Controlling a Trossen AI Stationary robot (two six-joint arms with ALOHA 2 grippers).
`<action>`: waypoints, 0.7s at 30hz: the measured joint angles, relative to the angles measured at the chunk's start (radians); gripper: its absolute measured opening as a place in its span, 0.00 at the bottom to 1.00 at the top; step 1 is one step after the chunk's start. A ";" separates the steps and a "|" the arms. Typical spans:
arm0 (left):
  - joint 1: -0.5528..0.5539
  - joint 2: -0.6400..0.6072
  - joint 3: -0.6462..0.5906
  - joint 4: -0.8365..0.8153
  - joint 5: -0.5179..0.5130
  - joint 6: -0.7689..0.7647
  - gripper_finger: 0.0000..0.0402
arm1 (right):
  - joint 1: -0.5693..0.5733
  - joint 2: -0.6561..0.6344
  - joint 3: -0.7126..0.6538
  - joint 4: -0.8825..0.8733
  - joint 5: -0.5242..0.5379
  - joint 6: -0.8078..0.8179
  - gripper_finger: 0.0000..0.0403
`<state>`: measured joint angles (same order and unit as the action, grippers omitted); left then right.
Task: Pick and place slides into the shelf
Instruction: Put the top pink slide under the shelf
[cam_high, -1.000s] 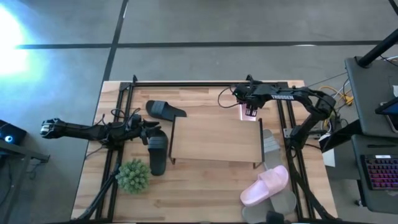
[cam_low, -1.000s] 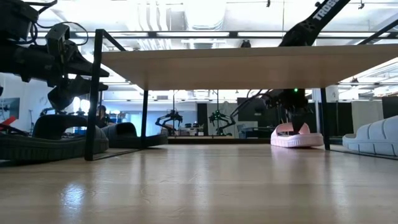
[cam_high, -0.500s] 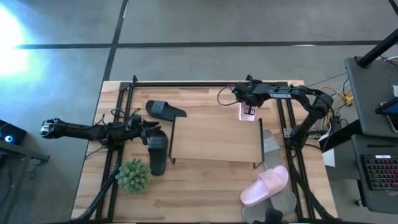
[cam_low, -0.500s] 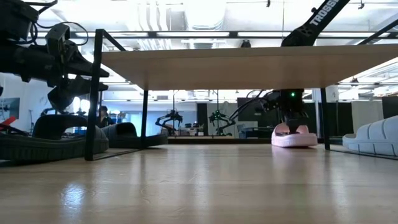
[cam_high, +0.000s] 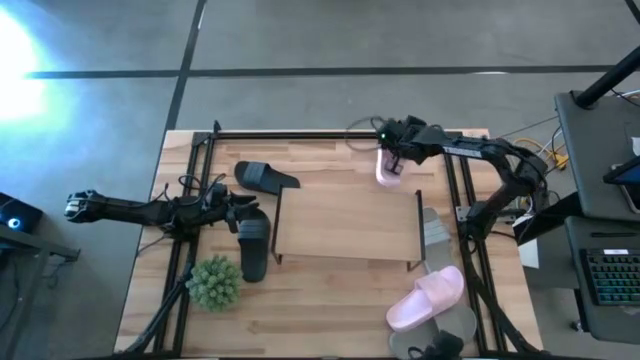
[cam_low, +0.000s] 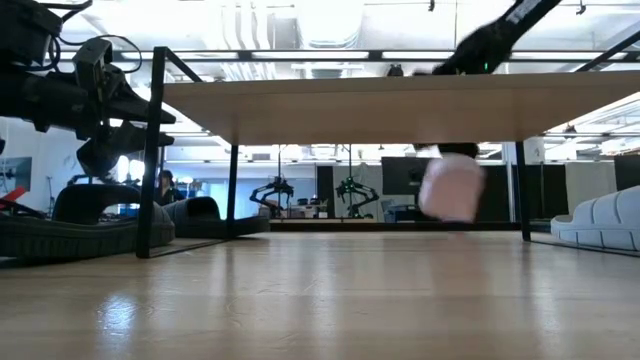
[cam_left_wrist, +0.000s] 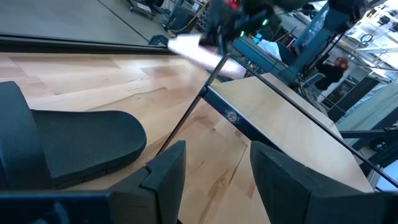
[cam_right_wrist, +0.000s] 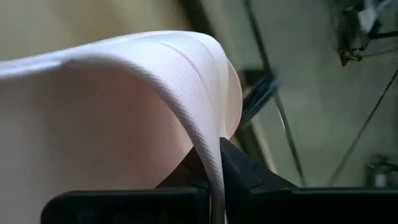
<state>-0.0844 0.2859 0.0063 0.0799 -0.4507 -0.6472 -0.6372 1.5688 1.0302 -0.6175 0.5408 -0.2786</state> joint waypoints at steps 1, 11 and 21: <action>0.000 0.000 0.000 0.000 0.000 0.000 0.41 | -0.001 -0.018 0.019 -0.002 0.001 0.025 0.02; 0.000 0.001 0.000 0.000 0.000 0.000 0.41 | -0.009 -0.235 0.262 -0.009 -0.147 0.252 0.02; 0.000 0.001 0.000 0.000 0.000 0.000 0.41 | 0.243 -0.349 0.415 -0.191 -0.305 0.338 0.03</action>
<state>-0.0843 0.2865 0.0063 0.0799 -0.4507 -0.6473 -0.3945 1.2193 1.4447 -0.8085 0.2357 0.0589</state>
